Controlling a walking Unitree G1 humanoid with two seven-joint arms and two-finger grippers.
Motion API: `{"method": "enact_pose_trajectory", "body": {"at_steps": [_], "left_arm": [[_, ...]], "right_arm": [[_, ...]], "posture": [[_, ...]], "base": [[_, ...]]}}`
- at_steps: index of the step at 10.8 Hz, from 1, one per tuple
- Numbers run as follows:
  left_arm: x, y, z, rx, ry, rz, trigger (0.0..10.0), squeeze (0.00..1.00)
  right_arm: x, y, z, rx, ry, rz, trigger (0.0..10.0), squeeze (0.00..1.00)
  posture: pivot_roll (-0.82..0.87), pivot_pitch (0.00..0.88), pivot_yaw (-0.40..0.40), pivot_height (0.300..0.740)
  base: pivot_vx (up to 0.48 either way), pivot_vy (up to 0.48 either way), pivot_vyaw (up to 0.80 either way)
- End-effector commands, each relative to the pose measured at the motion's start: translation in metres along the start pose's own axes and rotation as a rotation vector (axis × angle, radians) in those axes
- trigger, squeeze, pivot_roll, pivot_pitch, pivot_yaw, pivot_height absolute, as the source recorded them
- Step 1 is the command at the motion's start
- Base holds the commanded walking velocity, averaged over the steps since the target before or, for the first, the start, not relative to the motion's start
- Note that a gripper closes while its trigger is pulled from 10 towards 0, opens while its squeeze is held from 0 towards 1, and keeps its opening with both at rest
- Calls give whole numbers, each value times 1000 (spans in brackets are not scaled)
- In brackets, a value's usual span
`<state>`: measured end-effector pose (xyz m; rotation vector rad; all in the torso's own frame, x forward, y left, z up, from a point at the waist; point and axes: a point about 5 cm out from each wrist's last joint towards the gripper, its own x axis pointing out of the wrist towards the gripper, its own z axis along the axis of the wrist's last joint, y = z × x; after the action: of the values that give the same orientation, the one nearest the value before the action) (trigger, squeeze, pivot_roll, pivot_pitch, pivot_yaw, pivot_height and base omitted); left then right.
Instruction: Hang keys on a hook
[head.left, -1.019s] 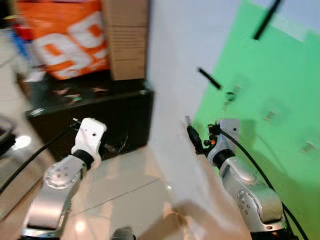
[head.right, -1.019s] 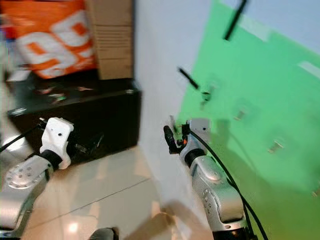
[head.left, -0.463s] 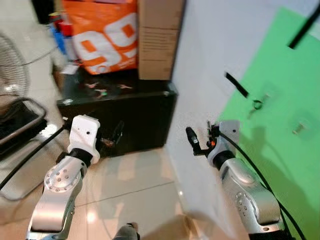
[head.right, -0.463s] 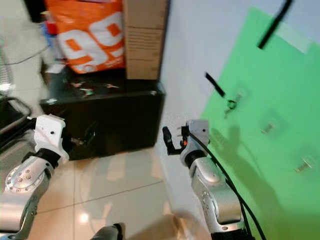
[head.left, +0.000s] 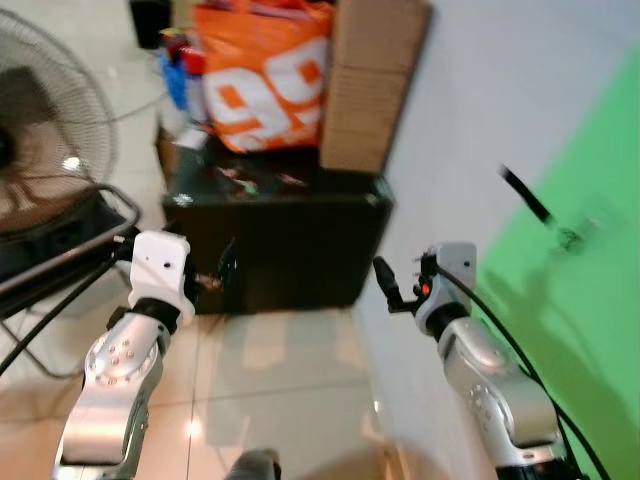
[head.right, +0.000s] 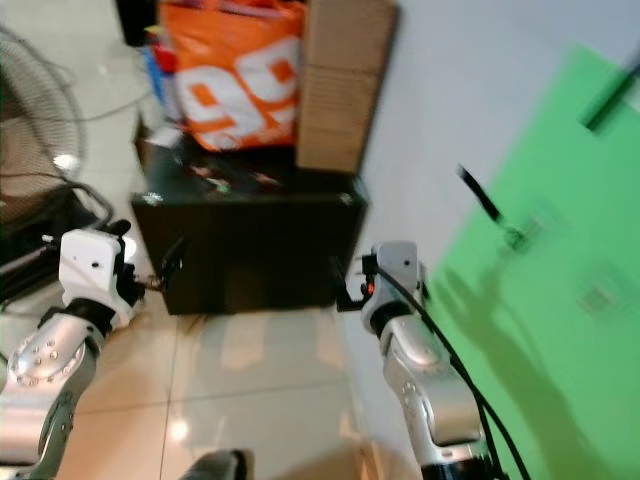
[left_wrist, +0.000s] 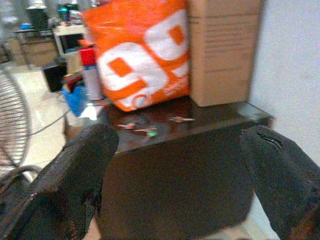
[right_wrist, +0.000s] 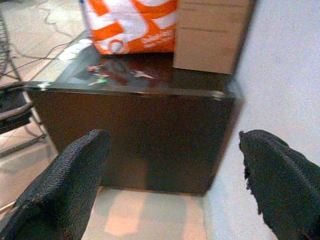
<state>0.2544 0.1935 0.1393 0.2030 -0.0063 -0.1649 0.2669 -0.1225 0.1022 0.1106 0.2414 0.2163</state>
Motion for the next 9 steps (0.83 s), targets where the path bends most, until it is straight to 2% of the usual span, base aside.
{"method": "enact_pose_trajectory", "body": {"at_steps": [1, 2, 6, 9], "left_arm": [[1, -1, -2, 4, 13, -1, 10000, 0], [1, -2, -2, 8, 15, -6, 10000, 0], [1, -3, -3, 9, 17, -12, 10000, 0], [2, -3, -3, 10, 17, -17, 10000, 0]], "right_arm": [[4, -1, 10, -19, -37, -1, 10000, 1000], [4, -1, 10, -23, -41, -3, 10000, 1000], [5, -3, 14, -15, -67, -31, 10000, 1000], [5, -13, 20, -14, -97, -92, 10000, 1000]], "posture": [[81, 0, -120, 740], [82, 0, -120, 740], [83, 0, -121, 740], [82, 0, -122, 740]], "base": [[349, 0, 800], [352, 0, 800], [352, 0, 0], [363, 0, 0]]}}
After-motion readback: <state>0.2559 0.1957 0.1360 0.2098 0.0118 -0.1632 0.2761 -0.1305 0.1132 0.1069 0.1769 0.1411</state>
